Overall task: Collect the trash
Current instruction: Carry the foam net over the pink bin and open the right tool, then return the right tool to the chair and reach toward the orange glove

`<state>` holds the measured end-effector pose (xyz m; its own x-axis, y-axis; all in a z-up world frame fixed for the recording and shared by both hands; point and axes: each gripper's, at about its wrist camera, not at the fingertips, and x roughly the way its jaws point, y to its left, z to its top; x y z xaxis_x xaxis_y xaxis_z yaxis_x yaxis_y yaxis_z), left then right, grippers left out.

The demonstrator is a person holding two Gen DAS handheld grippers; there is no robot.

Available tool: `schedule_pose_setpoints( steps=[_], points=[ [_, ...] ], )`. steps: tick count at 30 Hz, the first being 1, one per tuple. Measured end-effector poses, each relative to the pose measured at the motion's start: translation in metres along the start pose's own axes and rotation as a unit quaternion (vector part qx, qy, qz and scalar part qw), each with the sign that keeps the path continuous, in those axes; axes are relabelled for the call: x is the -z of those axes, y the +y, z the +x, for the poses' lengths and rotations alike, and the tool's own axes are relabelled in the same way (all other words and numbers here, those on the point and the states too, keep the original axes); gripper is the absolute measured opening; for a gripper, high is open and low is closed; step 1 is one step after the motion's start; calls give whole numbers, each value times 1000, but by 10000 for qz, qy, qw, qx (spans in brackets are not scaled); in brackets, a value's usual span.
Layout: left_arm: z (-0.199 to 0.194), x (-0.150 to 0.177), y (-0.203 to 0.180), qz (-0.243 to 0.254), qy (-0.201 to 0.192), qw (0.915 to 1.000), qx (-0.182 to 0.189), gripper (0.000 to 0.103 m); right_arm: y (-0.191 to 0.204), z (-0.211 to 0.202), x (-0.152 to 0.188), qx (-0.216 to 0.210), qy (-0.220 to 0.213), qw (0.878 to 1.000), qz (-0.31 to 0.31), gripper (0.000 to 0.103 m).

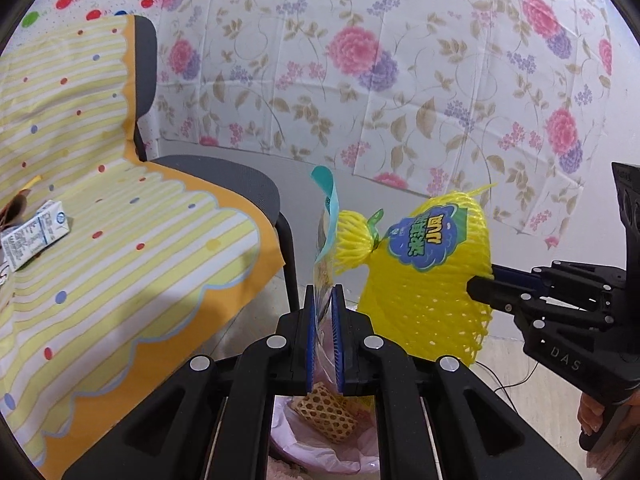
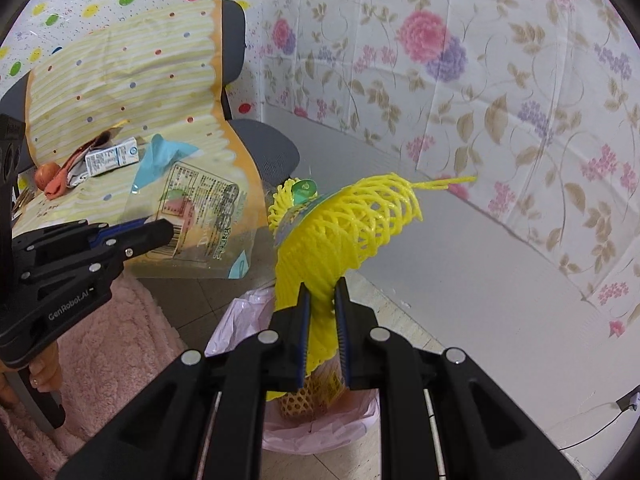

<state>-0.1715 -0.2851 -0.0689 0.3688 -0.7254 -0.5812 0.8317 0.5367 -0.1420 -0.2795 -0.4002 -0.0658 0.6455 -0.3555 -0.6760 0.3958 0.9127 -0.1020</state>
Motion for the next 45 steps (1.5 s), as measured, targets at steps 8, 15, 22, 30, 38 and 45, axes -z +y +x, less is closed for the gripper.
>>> schedule_pose_setpoints(
  steps=[8,15,22,30,38,45],
  points=[
    [9,1,7,-115,72,9999,-20,48,-4,17,1,-27,223,9997,55,43],
    [-9,0,22,-214,-19,9993,-311,48,-7,8,-7,9,71,9998,160,43],
    [-40,5,46,-358,-82,9968,-714,48,-1,-9,-18,-33,-143,9998,157,43],
    [-82,6,82,-663,-232,9890,-1301,52,31,-12,-39,-448,-313,9985,-61,43],
    [-120,12,135,-1168,-384,9701,-2092,55,89,-1,-73,-998,-465,9924,-557,43],
    [-154,14,185,-1552,-487,9450,-2839,56,136,15,-105,-1467,-536,9838,-881,43]
  ],
)
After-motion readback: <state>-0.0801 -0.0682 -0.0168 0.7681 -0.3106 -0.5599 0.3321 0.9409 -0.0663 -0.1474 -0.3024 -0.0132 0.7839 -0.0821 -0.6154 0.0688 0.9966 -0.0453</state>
